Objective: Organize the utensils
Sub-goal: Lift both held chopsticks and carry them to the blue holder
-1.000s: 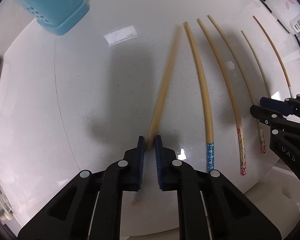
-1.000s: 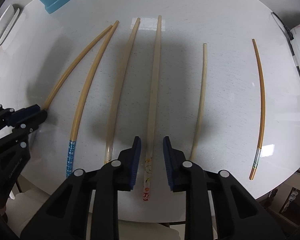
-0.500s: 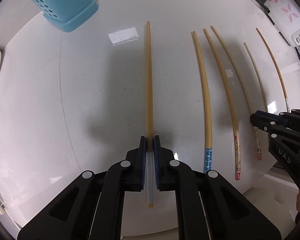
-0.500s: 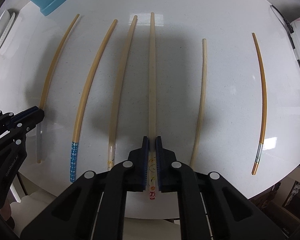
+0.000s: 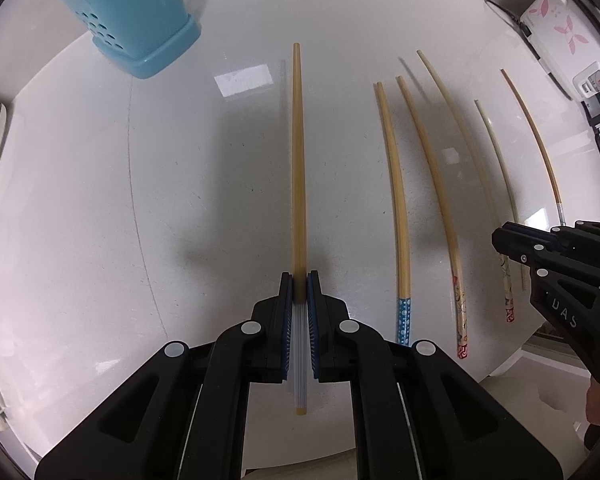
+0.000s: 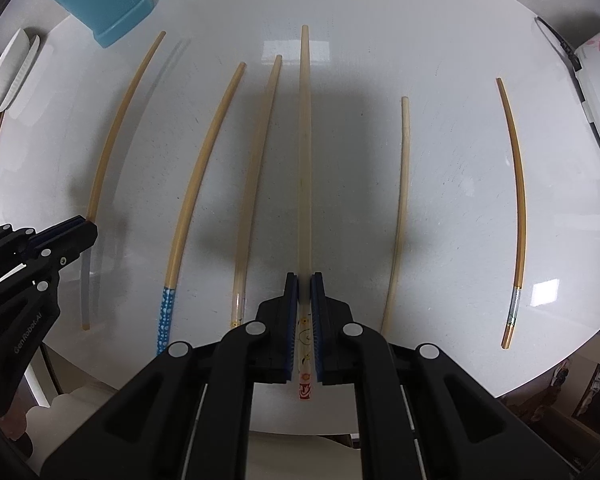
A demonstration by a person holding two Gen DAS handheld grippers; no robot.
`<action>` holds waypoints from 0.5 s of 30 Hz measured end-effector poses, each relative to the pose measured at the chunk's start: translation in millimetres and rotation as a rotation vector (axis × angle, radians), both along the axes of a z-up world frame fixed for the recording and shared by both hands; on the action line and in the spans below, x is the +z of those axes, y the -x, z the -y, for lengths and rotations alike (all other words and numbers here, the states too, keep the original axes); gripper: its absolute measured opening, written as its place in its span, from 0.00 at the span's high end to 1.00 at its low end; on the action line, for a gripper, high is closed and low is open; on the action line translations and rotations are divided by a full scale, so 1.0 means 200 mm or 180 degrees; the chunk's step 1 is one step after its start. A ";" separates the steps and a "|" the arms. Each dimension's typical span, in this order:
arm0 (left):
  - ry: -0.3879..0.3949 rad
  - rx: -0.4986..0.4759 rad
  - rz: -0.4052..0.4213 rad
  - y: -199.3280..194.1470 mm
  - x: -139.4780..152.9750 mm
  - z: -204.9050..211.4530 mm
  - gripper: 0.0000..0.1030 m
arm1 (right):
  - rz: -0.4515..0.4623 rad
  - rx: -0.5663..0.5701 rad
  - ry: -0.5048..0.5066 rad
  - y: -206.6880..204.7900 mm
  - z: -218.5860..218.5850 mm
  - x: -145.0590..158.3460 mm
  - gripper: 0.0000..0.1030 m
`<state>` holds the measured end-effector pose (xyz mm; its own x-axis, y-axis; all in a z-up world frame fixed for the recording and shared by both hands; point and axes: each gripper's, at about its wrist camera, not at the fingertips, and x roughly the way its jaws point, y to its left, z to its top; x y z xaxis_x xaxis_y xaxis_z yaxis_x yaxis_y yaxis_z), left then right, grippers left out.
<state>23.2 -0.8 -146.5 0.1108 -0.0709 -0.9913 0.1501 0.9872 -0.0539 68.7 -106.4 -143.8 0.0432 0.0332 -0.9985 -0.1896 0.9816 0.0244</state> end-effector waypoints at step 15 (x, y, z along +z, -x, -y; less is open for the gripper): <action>0.0115 0.0103 0.0373 0.01 0.18 -0.05 0.94 | 0.0476 0.0019 -0.0173 0.02 0.00 0.23 0.94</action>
